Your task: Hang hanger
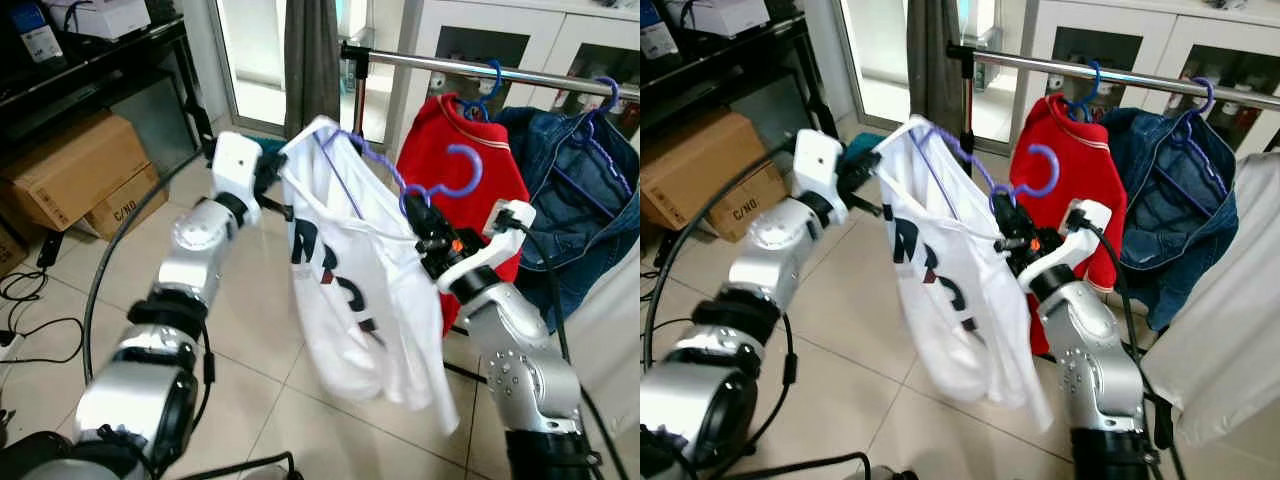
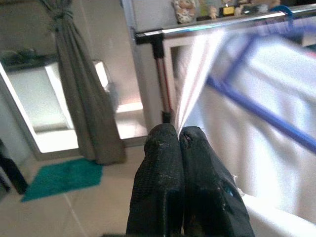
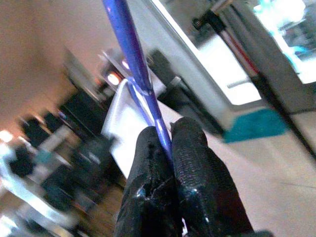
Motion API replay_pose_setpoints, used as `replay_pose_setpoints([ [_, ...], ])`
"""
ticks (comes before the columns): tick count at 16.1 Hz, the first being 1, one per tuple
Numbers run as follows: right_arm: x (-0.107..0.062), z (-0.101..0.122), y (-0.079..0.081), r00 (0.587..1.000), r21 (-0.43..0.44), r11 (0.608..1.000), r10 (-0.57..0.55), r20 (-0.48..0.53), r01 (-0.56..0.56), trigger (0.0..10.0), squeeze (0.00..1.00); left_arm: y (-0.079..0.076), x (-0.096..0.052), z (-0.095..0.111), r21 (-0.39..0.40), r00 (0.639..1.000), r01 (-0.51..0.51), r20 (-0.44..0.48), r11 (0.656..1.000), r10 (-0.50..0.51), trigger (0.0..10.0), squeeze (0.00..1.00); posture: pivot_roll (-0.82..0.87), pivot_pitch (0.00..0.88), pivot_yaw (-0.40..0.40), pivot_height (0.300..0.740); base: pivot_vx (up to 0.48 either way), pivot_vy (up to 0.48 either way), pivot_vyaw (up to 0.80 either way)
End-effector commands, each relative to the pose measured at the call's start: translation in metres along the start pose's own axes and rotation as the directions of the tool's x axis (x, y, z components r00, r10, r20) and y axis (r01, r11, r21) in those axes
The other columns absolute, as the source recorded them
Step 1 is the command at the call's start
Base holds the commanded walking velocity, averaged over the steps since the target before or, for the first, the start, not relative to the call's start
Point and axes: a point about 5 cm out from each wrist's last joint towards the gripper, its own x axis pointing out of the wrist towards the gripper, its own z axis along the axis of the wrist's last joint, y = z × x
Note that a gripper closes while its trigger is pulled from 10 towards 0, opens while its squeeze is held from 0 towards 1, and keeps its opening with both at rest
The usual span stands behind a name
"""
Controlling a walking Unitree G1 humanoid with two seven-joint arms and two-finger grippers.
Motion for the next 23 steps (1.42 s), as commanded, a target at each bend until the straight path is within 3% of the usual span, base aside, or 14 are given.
replay_pose_setpoints([
  [1,0.003,0.022,0.006,0.993,0.027,0.999,0.034,0.112,-0.037,0.0,0.0,0.001,-0.006,-0.013,-0.003,0.998,-0.017,-0.058,1.0,0.017,0.0,0.0,-0.07,0.0,0.089,0.74,0.0,0.0,0.0],
  [3,0.003,0.02,0.011,0.994,0.009,0.997,0.081,0.076,-0.082,0.0,0.0,0.006,-0.008,-0.011,-0.011,0.998,-0.054,-0.044,0.998,0.054,0.0,0.0,-0.07,0.0,0.084,0.74,0.0,0.0,0.0],
  [4,0.001,0.011,0.011,0.993,-0.093,0.989,0.115,-0.021,-0.116,0.0,0.0,0.014,-0.008,-0.002,-0.002,0.997,-0.077,-0.017,0.997,0.077,0.0,0.0,-0.06,0.0,0.076,0.74,0.0,0.0,0.0],
  [5,-0.001,0.006,0.01,0.99,-0.142,0.981,0.121,-0.069,-0.13,0.0,0.0,0.02,-0.009,0.003,0.016,0.996,-0.086,-0.004,0.996,0.086,0.0,0.0,-0.06,0.0,0.075,0.74,0.0,0.0,0.0],
  [7,-0.008,-0.006,0.002,0.967,-0.299,0.935,0.129,-0.218,-0.192,0.0,0.0,0.042,-0.01,0.03,0.061,0.993,-0.108,0.053,0.992,0.105,0.0,0.0,-0.06,0.0,0.074,0.74,0.0,0.0,0.0],
  [10,-0.02,0.0,0.0,0.941,-0.319,0.9,0.218,-0.26,-0.297,0.0,0.0,0.07,-0.014,0.051,0.107,0.984,-0.169,0.067,0.98,0.163,0.0,0.0,-0.05,0.0,0.075,0.74,0.0,0.0,0.0],
  [13,-0.029,0.012,0.004,0.928,-0.233,0.906,0.309,-0.207,-0.353,0.0,0.0,0.086,-0.019,0.042,0.113,0.976,-0.216,-0.014,0.97,0.219,0.0,0.0,-0.05,0.0,0.081,0.74,0.0,0.0,0.0],
  [16,-0.026,0.026,0.002,0.965,-0.146,0.954,0.256,-0.051,-0.261,0.0,0.0,0.07,-0.019,0.016,0.095,0.983,-0.133,-0.114,0.987,0.143,0.0,0.0,-0.07,0.0,0.106,0.74,0.0,0.0,0.0],
  [19,-0.024,0.036,0.003,0.981,-0.055,0.983,0.18,0.076,-0.176,0.0,0.0,0.049,-0.017,-0.002,0.03,0.988,-0.042,-0.147,0.999,0.046,0.0,0.0,-0.08,0.0,0.11,0.74,0.0,0.0,0.0],
  [20,-0.017,0.034,-0.008,0.995,-0.039,0.999,0.036,0.089,-0.033,0.0,0.0,0.033,-0.014,-0.004,-0.012,0.993,0.005,-0.122,1.0,-0.006,0.0,0.0,-0.08,0.0,0.108,0.74,0.0,0.0,0.0],
  [21,-0.013,0.031,-0.014,0.995,-0.049,0.998,-0.038,0.087,0.042,0.0,0.0,0.021,-0.013,-0.003,-0.035,0.993,0.058,-0.097,0.998,-0.061,0.0,0.0,-0.08,0.0,0.103,0.74,0.0,0.0,0.0],
  [23,-0.004,0.019,-0.029,0.977,-0.114,0.97,-0.211,0.042,0.214,0.0,0.0,-0.021,-0.011,0.003,-0.073,0.977,0.209,-0.033,0.975,-0.212,0.0,0.0,-0.07,0.0,0.096,0.74,0.0,0.0,0.0],
])
